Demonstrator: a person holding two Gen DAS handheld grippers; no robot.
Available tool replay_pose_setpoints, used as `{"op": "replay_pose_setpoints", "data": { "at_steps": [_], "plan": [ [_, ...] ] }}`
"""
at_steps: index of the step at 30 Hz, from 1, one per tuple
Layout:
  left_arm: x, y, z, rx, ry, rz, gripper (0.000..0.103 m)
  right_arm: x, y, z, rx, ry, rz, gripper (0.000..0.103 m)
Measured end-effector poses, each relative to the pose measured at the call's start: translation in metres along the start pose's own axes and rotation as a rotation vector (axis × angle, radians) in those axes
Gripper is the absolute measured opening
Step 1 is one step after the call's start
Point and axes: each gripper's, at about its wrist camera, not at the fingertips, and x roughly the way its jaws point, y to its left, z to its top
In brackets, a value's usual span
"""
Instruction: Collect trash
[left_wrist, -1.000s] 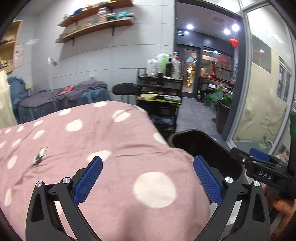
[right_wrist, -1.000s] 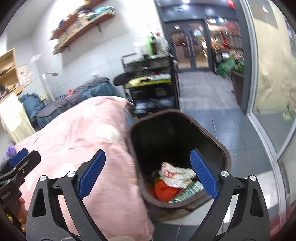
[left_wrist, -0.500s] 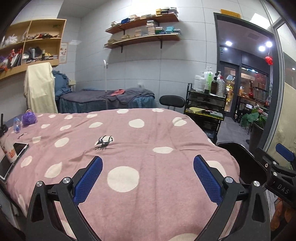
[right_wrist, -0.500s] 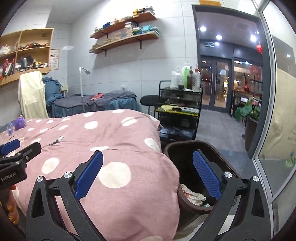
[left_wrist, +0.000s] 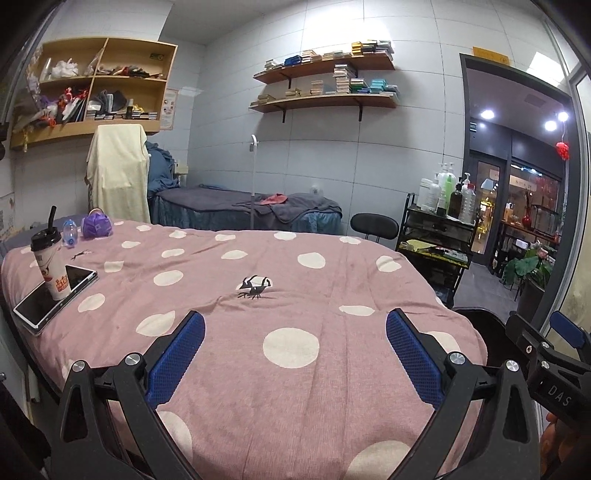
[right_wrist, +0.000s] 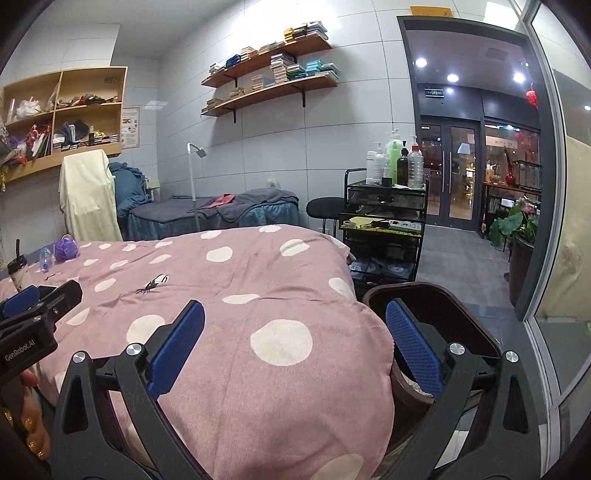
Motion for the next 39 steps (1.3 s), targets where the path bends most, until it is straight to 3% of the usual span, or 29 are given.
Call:
{"op": "replay_pose_setpoints", "data": {
  "at_steps": [39],
  "plan": [
    [-0.0069,0.0038,-0.0011,-0.020,0.001,-0.021,0.097,0.0028,-0.0077,0.0011,0.052,0.029,0.028,0.097]
  ]
}}
